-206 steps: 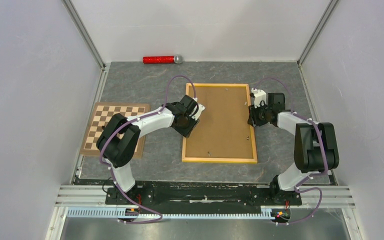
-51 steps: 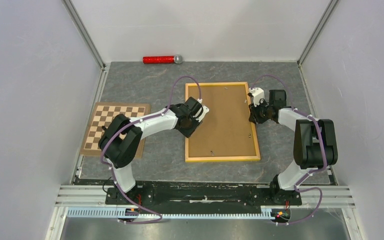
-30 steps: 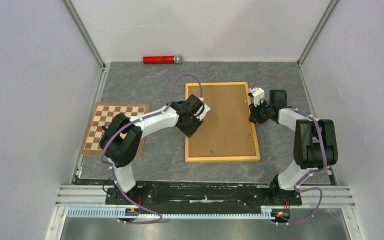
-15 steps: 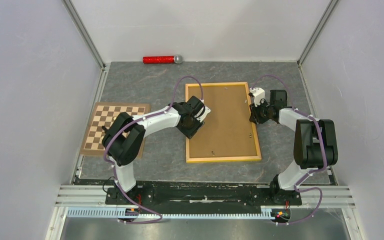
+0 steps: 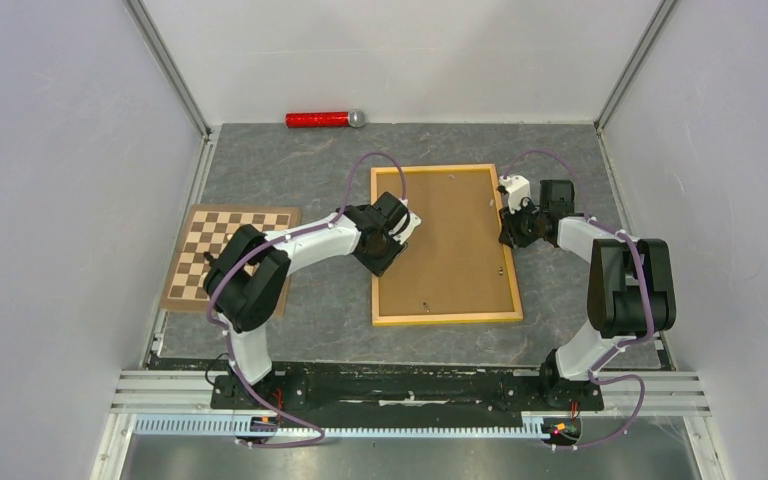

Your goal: Put the photo into the frame

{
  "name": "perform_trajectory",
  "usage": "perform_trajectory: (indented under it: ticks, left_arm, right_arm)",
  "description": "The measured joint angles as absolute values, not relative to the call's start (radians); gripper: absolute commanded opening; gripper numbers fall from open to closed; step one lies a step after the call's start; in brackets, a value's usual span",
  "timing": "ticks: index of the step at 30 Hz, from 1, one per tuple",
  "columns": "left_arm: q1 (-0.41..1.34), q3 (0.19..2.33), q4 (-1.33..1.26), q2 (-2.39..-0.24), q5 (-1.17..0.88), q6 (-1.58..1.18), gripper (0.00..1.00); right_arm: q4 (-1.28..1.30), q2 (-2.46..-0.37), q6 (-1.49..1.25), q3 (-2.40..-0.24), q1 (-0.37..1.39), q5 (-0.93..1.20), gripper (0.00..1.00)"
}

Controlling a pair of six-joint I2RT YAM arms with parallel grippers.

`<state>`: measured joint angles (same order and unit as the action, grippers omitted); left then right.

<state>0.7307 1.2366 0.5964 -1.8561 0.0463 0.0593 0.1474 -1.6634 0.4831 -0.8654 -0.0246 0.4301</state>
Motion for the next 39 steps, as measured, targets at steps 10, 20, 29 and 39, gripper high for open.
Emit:
perform_trajectory:
  ticks: [10, 20, 29, 39]
  left_arm:
    - [0.732, 1.197, 0.55, -1.83, 0.051, 0.06, 0.02]
    - [0.734, 1.167, 0.504, -1.81, 0.056, 0.086, 0.02]
    - [0.735, 1.169, 0.478, -1.812, 0.074, 0.155, 0.08]
    - [0.72, 1.258, 0.583, -1.855, 0.034, 0.13, 0.54]
  right_arm:
    - [0.147, -1.663, 0.483, -0.865, -0.027, 0.433, 0.0]
    - [0.144, -1.663, 0.483, -0.863, -0.03, 0.435, 0.0]
    - [0.143, -1.663, 0.483, -0.863, -0.035, 0.435, 0.0]
    - [0.143, -1.663, 0.482, -0.863, -0.036, 0.432, 0.0]
